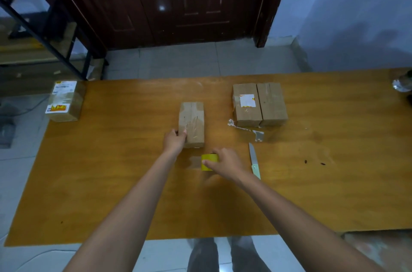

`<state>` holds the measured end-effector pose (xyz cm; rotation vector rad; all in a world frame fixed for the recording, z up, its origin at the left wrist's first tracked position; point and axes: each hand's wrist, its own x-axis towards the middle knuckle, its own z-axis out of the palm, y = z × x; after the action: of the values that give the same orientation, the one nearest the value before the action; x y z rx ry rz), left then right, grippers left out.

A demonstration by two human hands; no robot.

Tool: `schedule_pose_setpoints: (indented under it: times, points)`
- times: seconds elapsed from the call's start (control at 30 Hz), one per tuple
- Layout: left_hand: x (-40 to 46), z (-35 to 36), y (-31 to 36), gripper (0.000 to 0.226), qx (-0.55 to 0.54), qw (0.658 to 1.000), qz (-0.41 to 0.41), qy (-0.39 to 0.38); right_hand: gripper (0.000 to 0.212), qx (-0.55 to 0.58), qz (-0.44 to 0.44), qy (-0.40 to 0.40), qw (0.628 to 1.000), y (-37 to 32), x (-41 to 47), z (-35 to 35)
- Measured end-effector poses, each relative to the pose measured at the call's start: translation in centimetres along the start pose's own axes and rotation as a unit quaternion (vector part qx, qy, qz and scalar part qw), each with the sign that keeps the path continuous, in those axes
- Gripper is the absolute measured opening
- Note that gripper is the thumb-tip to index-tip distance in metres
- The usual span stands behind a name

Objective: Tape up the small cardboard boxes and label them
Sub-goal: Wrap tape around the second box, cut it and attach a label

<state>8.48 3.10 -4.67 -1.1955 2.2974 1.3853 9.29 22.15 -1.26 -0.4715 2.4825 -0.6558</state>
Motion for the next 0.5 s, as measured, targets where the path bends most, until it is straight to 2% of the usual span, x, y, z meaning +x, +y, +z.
schedule_pose_setpoints:
  times: [0.17,0.23,0.33,0.37,0.43,0.5]
  points:
    - [0.6,-0.4,-0.5,0.042,-0.015,0.999,-0.027,-0.037,0.037,0.001,0.000,0.002,1.000,-0.1,0.1,-0.2]
    - [-0.2,-0.8,-0.4,0.040,0.005,1.000,0.011,0.007,0.031,0.011,-0.001,-0.006,1.000,-0.3,0.1,-0.4]
    - [-3.1,-2.2,-0.5,0.022,-0.019,0.987,0.135,0.084,0.023,0.062,-0.020,-0.003,0.998,-0.1,-0.4,-0.5]
    - [-4.3,-2.6,-0.7,0.025,-0.023,0.980,0.186,0.073,0.021,0.071,-0.036,0.008,0.997,0.0,-0.7,-0.5]
    - [-6.5,-3.1,-1.6,0.036,0.012,0.964,0.265,0.006,0.020,0.083,-0.072,0.030,0.994,0.0,-1.4,-0.3]
    - [-7.6,-3.2,-2.6,0.053,0.066,0.949,0.298,-0.079,0.019,0.100,-0.101,0.043,0.989,-0.2,-1.8,-0.4]
